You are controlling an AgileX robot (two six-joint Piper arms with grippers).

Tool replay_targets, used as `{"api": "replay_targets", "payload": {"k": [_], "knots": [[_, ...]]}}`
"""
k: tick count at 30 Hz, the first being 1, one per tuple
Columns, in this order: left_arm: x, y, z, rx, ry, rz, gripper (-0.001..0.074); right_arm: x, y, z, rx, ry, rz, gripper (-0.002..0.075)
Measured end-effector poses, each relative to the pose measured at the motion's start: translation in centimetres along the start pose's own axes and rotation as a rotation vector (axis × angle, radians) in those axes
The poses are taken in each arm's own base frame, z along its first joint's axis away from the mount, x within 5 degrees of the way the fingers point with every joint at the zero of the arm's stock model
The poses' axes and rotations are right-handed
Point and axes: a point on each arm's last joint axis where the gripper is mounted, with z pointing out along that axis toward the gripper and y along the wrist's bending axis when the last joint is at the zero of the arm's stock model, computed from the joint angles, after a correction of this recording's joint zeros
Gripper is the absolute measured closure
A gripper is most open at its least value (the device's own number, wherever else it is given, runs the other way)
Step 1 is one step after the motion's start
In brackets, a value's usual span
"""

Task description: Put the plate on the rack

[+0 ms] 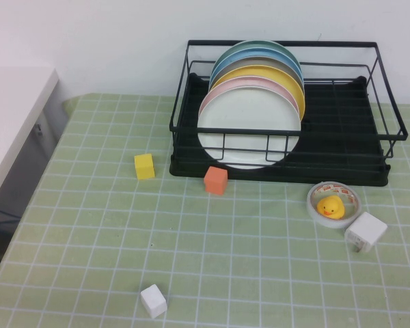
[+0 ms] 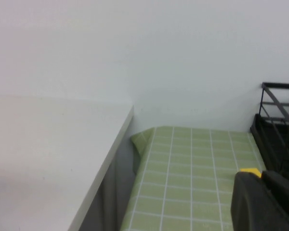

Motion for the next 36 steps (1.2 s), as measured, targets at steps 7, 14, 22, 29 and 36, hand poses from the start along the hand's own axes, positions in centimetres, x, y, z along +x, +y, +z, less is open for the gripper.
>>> {"api": "replay_targets", "payload": {"k": [7,14,22,29,36], "knots": [[-0.52,-0.03,-0.86,0.006,-0.085,0.000,0.0736,0.00,0.00,0.00,0.000,0.000,0.000,0.0726],[-0.58,-0.16,-0.91,0.030,-0.093,-0.002,0.0736,0.00,0.00,0.00,0.000,0.000,0.000,0.0726],[-0.58,-0.19,-0.91,0.035,-0.093,-0.003,0.0736,0.02,0.01,0.00,-0.001,0.002,0.000,0.0727],[-0.58,-0.22,-0.91,0.040,-0.093,-0.003,0.0736,0.02,0.01,0.00,-0.001,0.002,0.000,0.0727],[-0.55,-0.72,-0.95,0.136,-0.086,-0.011,0.0736,0.03,0.01,0.00,-0.001,0.004,0.000,0.0727]]}}
